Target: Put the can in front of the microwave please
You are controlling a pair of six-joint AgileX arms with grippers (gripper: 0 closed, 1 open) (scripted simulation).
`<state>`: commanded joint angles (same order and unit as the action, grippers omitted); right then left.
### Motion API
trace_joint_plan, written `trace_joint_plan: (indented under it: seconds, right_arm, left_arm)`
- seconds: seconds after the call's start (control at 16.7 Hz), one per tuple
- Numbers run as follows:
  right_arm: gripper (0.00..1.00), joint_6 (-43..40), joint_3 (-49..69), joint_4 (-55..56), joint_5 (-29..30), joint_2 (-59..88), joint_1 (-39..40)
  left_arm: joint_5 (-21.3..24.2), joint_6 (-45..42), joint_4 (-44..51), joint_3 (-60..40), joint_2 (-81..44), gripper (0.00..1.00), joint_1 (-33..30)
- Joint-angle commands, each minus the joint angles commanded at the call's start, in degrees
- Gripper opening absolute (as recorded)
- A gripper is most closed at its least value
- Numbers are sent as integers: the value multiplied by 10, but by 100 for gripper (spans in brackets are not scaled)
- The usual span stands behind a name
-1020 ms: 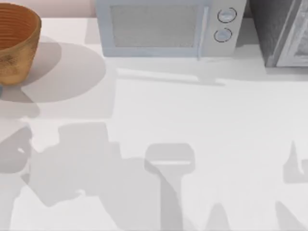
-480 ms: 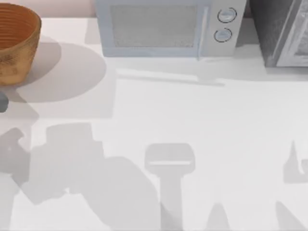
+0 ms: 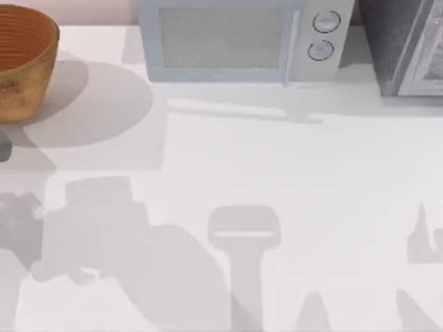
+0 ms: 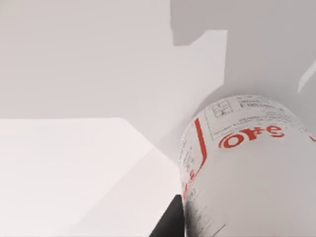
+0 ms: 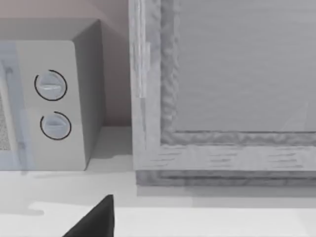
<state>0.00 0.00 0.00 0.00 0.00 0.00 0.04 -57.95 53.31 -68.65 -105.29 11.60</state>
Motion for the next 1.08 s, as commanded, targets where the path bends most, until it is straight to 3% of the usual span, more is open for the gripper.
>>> trace_joint_plan:
  seconds: [0.24,0.3,0.84,1.08]
  right_arm:
    - [100,0,0,0,0,0,0]
    - [100,0,0,0,0,0,0]
    - [100,0,0,0,0,0,0]
    - [100,0,0,0,0,0,0]
  left_arm:
    - [0,0,0,0,0,2,0]
    - [0,0,0,0,0,0,0]
    - [0,0,2,-2,2,0,-1]
    - [0,0,53,-34,14,0,-1]
